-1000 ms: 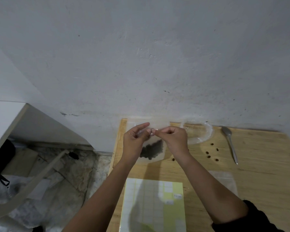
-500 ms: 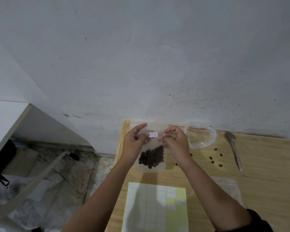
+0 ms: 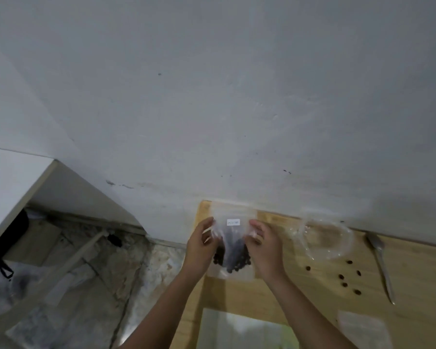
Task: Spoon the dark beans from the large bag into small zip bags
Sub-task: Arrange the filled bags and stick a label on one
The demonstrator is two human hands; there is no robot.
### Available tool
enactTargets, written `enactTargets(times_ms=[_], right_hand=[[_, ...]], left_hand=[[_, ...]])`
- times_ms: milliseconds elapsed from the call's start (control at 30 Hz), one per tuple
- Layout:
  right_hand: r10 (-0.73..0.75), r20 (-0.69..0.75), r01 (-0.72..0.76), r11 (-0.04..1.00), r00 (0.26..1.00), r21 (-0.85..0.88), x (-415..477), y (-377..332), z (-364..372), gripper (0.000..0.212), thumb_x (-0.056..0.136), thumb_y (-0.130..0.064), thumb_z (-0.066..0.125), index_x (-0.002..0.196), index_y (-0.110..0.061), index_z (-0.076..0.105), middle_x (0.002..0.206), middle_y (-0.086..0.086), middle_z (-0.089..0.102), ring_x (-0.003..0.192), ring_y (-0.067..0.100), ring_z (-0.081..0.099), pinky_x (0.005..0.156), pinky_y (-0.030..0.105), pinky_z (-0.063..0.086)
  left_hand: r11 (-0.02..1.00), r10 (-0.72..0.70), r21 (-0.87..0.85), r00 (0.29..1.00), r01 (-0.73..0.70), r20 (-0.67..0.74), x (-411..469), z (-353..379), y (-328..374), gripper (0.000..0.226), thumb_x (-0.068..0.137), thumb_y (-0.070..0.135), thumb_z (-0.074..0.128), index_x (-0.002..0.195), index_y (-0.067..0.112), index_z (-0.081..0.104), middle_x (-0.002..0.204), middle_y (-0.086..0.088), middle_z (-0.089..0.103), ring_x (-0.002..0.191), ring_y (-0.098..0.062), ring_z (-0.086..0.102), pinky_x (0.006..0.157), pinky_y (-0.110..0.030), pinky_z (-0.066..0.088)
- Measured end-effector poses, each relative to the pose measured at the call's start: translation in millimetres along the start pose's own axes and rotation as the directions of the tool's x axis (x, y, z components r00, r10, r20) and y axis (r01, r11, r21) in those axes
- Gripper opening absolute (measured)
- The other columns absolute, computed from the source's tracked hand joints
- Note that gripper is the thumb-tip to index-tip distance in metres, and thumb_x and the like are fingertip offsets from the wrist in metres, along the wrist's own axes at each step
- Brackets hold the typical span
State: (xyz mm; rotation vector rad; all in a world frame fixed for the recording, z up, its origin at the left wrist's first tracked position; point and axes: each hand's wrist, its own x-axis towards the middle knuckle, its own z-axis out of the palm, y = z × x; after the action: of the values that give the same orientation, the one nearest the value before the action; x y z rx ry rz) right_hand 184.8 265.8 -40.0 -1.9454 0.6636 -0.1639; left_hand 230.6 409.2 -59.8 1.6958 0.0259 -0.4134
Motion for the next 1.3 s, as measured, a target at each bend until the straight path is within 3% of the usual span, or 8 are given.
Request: enactTargets(times_ms=[133, 367, 533, 700, 900, 1033, 1167, 1300], right_hand=[[-0.018, 0.212, 0.084, 0.948, 0.977, -0.307, 11, 7, 18, 0.056, 0.09, -0.022, 0.059, 0.142, -0.014, 0.038, 0.153, 0.002, 0.024, 0.142, 0.016, 0.022, 0.107, 0.018, 0.021], [0.123, 0.299, 0.03, 0.888, 0.946, -0.459, 9, 16, 28, 0.063, 0.095, -0.046, 0.042, 0.149, -0.022, 0.019, 0.159, -0.002, -0.004, 0.146, 0.017, -0.001, 0.117, 0.03, 0.013], [0.044, 0.303, 0.081, 0.918, 0.952, -0.389, 10, 5, 9, 0.058, 0.096, -0.04, 0.045, 0.147, -0.021, 0.026, 0.159, -0.002, 0.0, 0.146, 0.015, -0.002, 0.116, 0.031, 0.012], [-0.044, 0.139, 0.083, 0.955, 0.989, -0.286, -3, 0, -50, 0.044, 0.094, -0.027, 0.052, 0.137, -0.019, 0.043, 0.151, -0.002, 0.025, 0.141, 0.013, 0.022, 0.106, 0.017, 0.02], [-0.003, -0.15, -0.033, 0.971, 0.989, -0.236, -41, 48, -153, 0.029, 0.089, -0.017, 0.06, 0.117, -0.011, 0.059, 0.123, 0.002, 0.052, 0.118, 0.016, 0.049, 0.089, 0.014, 0.031], [0.178, -0.239, -0.233, 0.945, 0.955, -0.23, -83, 109, -215, 0.032, 0.087, -0.016, 0.061, 0.119, -0.013, 0.058, 0.124, 0.005, 0.053, 0.119, 0.021, 0.05, 0.092, 0.018, 0.033], [0.363, -0.155, -0.394, 0.871, 0.919, -0.294, -119, 153, -239, 0.047, 0.091, -0.022, 0.057, 0.135, -0.013, 0.045, 0.138, 0.006, 0.045, 0.128, 0.023, 0.041, 0.102, 0.03, 0.035], [0.356, -0.043, -0.342, 0.846, 0.933, -0.409, -150, 182, -239, 0.049, 0.093, -0.023, 0.054, 0.138, -0.011, 0.039, 0.139, 0.006, 0.045, 0.129, 0.022, 0.04, 0.106, 0.028, 0.033]], left_hand=[[0.959, 0.06, 0.268, 0.992, -0.088, 0.11, 18, -3, -9, 0.054, 0.094, 0.015, 0.053, 0.143, 0.015, 0.03, 0.152, -0.001, 0.027, 0.139, -0.015, 0.028, 0.113, -0.033, 0.028], [0.83, -0.059, 0.549, 0.962, -0.102, 0.268, 33, -2, -28, 0.062, 0.1, 0.029, 0.038, 0.149, 0.009, 0.004, 0.157, -0.008, -0.008, 0.145, -0.02, -0.005, 0.115, -0.028, 0.004], [0.748, 0.028, 0.647, 0.982, -0.145, 0.188, 33, 2, -18, 0.059, 0.099, 0.028, 0.04, 0.147, 0.005, 0.013, 0.157, -0.014, -0.003, 0.145, -0.026, -0.006, 0.116, -0.032, 0.001], [0.824, 0.24, 0.512, 0.968, -0.242, 0.071, 13, 37, 30, 0.049, 0.098, 0.027, 0.045, 0.142, 0.008, 0.035, 0.156, -0.004, 0.014, 0.145, -0.017, 0.008, 0.113, -0.027, 0.013], [0.811, 0.351, 0.405, 0.905, -0.422, 0.24, -51, 135, 43, 0.04, 0.096, 0.026, 0.048, 0.134, 0.012, 0.045, 0.14, 0.002, 0.04, 0.129, -0.009, 0.035, 0.107, -0.021, 0.028], [0.807, 0.27, 0.38, 0.855, -0.452, 0.443, -118, 195, 5, 0.043, 0.096, 0.041, 0.044, 0.13, 0.015, 0.047, 0.127, 0.01, 0.039, 0.122, -0.005, 0.035, 0.1, -0.016, 0.028], [0.799, 0.094, 0.5, 0.892, -0.333, 0.443, -164, 230, -49, 0.056, 0.091, 0.048, 0.037, 0.135, 0.014, 0.039, 0.137, 0.002, 0.039, 0.129, -0.014, 0.036, 0.106, -0.026, 0.033], [0.695, -0.075, 0.68, 0.918, -0.232, 0.389, -196, 252, -72, 0.068, 0.099, 0.038, 0.037, 0.149, 0.01, 0.001, 0.158, -0.003, -0.003, 0.145, -0.02, -0.004, 0.117, -0.032, -0.001]])
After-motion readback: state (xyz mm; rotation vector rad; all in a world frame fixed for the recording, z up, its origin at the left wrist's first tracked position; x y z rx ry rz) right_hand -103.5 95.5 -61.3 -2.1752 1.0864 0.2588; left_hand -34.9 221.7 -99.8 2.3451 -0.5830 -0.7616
